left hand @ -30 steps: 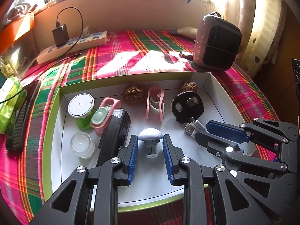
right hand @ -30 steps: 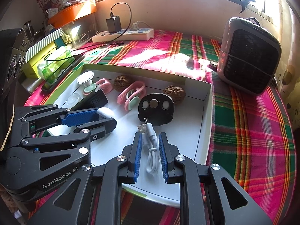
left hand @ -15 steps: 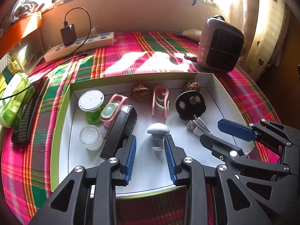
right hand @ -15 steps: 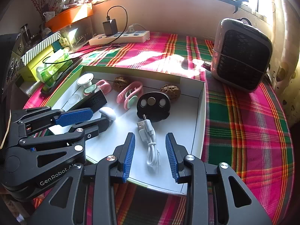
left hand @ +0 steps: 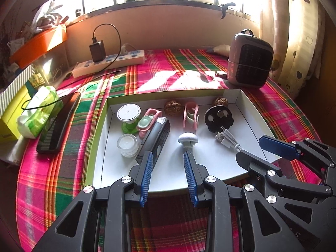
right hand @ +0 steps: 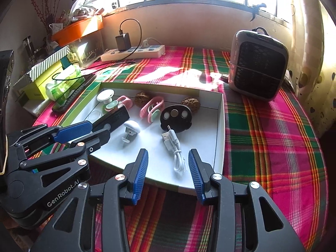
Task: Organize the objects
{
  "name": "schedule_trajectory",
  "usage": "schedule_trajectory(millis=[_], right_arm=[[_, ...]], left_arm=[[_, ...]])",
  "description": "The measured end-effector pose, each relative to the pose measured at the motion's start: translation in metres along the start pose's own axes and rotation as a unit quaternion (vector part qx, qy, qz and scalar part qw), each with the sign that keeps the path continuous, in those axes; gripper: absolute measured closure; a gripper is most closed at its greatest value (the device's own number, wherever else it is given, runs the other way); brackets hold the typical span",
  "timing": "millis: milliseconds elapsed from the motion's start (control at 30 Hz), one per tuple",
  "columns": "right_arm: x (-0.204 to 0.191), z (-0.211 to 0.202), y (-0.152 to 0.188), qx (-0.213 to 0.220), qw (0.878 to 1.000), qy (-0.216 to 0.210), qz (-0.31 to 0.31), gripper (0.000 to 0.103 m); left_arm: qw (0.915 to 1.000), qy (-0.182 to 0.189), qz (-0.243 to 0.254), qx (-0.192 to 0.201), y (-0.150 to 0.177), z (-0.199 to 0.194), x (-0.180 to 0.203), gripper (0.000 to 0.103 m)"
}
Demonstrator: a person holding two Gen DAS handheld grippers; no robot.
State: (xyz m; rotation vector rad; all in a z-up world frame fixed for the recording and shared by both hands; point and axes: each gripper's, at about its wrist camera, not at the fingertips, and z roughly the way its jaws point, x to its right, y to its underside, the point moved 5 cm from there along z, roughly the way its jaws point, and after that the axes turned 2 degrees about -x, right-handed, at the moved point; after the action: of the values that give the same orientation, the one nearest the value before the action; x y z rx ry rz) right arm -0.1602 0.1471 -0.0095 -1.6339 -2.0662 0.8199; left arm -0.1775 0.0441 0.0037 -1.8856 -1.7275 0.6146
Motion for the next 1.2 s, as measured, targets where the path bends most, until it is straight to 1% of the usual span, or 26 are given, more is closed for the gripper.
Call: schedule_trajectory(millis=[67, 200, 367, 567, 733, 1000, 1200], right_arm=[[-0.001, -0.004, 0.002, 0.004, 1.0, 0.006, 0.0, 0.057], [-0.005, -0.011, 0.007, 0.01, 1.0, 0.005, 0.002, 0.057], [-0.009, -0.021, 0.015, 0.018, 1.0, 0.015, 0.001, 0.057], [-0.012, -0.028, 0.026, 0.022, 1.0, 0.021, 0.004, 0.056], [-0.014, -0.025, 0.039, 0.009, 1.0, 0.026, 0.005, 0.056], [-0.01, -0.016, 0.059, -0.016, 0.999, 0.036, 0.018, 0.056], [-0.004, -0.014, 0.065, -0.027, 0.998, 0.049, 0.024, 0.056]], left_arm=[[1.0, -0.005, -0.002, 0.004, 0.003, -0.005, -0.001, 0.074], [0.9999, -0.012, -0.007, 0.009, 0.011, -0.012, -0.004, 0.074], [0.9996, -0.023, -0.001, 0.019, 0.021, -0.023, -0.003, 0.074], [0.9996, -0.022, -0.009, 0.015, 0.035, -0.029, -0.006, 0.074], [0.9994, -0.029, -0.017, 0.009, 0.046, -0.029, -0.01, 0.074], [0.9993, -0.032, -0.012, -0.014, 0.066, -0.023, -0.006, 0.074], [0.999, -0.035, -0.01, -0.025, 0.074, -0.019, -0.002, 0.074]])
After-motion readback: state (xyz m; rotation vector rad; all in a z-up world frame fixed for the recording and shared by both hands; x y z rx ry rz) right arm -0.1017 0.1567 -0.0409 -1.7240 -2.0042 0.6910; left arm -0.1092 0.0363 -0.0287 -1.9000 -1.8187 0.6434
